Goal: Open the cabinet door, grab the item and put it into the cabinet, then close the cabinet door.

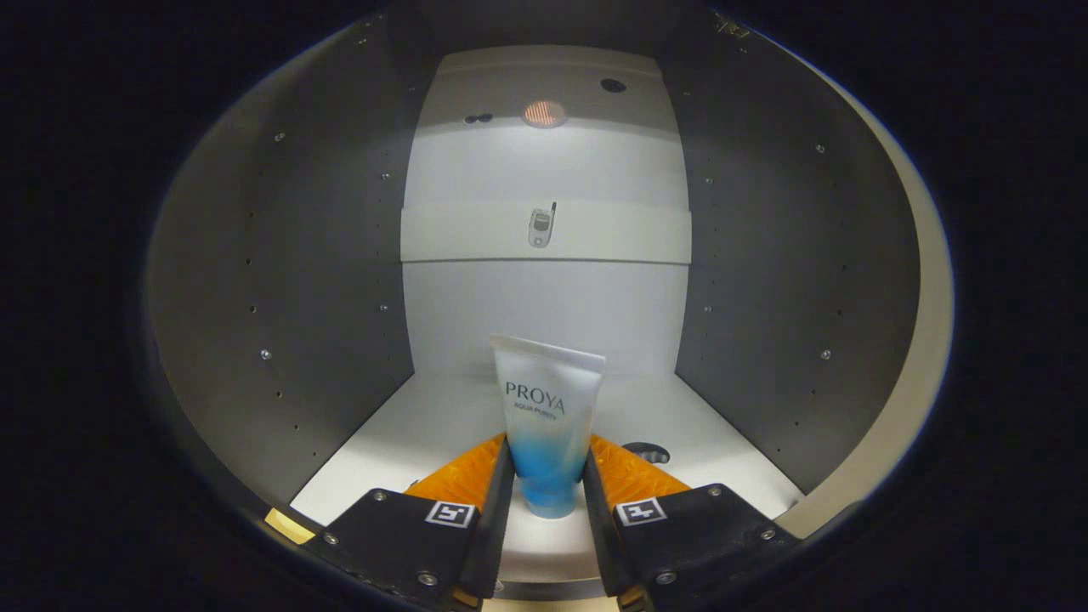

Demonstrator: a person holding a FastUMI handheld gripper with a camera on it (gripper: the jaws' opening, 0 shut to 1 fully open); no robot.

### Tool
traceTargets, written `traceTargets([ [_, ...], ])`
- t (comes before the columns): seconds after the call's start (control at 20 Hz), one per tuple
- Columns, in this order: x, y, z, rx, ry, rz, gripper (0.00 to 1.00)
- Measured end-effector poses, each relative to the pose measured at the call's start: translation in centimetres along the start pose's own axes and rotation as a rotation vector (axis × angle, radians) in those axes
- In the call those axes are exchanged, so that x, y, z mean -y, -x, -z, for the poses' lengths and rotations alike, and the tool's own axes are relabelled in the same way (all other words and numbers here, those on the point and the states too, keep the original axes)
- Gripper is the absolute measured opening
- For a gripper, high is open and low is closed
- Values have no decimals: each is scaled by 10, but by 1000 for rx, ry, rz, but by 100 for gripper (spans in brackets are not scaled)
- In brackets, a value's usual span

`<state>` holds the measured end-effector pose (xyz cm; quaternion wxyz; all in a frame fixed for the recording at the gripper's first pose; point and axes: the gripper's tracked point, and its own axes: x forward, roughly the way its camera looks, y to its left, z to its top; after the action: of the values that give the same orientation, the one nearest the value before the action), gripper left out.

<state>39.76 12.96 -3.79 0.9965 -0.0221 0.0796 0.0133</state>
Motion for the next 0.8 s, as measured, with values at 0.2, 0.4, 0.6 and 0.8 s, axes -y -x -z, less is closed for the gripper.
traceTargets([
  [0.2, -3, 1, 0, 9, 4, -8, 46],
  [0.4, -1, 3, 5, -10, -30, 9, 56],
  [0.6, -4, 10, 3, 8, -78, -20, 90],
  [0.8, 1, 25, -15, 67, -75, -2, 94],
])
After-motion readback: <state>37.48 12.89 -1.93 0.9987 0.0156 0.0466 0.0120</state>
